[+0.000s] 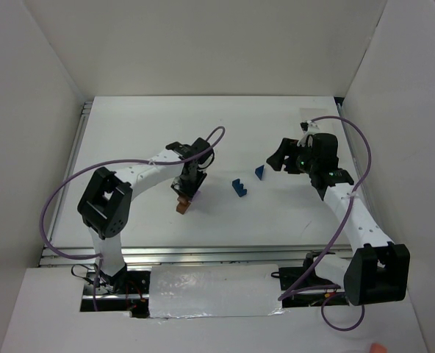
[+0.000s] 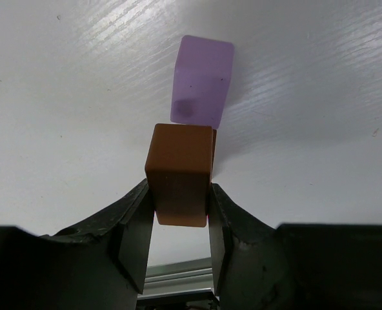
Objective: Build the wood block tower
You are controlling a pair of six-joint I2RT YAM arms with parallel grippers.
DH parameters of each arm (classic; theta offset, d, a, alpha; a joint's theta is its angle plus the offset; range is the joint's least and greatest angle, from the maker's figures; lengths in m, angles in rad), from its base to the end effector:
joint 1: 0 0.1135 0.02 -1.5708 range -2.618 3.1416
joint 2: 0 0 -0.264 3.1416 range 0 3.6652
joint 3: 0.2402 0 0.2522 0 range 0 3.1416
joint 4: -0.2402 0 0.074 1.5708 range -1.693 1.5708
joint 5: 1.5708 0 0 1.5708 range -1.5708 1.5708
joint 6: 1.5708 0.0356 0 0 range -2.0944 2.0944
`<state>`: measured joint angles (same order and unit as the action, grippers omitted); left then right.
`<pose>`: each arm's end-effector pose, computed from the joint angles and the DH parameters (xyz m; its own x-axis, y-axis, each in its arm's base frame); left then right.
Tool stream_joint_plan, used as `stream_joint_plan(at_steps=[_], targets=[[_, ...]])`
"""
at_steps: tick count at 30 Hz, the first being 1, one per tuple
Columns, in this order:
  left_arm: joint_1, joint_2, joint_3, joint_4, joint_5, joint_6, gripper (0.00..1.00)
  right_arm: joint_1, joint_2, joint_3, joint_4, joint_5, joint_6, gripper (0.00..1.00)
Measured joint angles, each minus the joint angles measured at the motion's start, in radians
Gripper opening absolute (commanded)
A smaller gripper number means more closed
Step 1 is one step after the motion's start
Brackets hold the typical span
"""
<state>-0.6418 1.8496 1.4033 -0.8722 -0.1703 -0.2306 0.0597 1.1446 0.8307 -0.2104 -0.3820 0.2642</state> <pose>0.2974 -0.2147 0.2101 -0.8822 0.3781 -0.2805 0.3641 0.9257 0.1027 0.2538 0.0285 0.2817 -0.5809 0.2080 -0.7869 -0.2339 0.8833 0.4062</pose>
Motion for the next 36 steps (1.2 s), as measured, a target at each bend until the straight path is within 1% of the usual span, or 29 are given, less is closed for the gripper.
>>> stream_joint_plan(at_steps=[4, 14, 27, 33, 36], targets=[[0.000, 0.002, 0.026, -0.011, 0.009, 0.019, 0.16, -0.001, 0.000, 0.000, 0.000, 0.000, 0.000, 0.75], [0.000, 0.042, 0.040, -0.032, 0.031, 0.024, 0.16, -0.002, 0.000, 0.000, -0.001, 0.000, 0.000, 0.74], [0.000, 0.053, 0.041, -0.043, 0.026, 0.023, 0.15, -0.002, 0.011, 0.000, -0.002, -0.001, 0.000, 0.74], [0.000, 0.064, 0.052, -0.047, 0.022, 0.023, 0.16, -0.002, 0.026, 0.000, -0.004, -0.004, -0.001, 0.73], [0.000, 0.064, 0.052, -0.047, 0.018, 0.023, 0.19, -0.002, 0.026, 0.000, -0.007, -0.005, -0.001, 0.73]])
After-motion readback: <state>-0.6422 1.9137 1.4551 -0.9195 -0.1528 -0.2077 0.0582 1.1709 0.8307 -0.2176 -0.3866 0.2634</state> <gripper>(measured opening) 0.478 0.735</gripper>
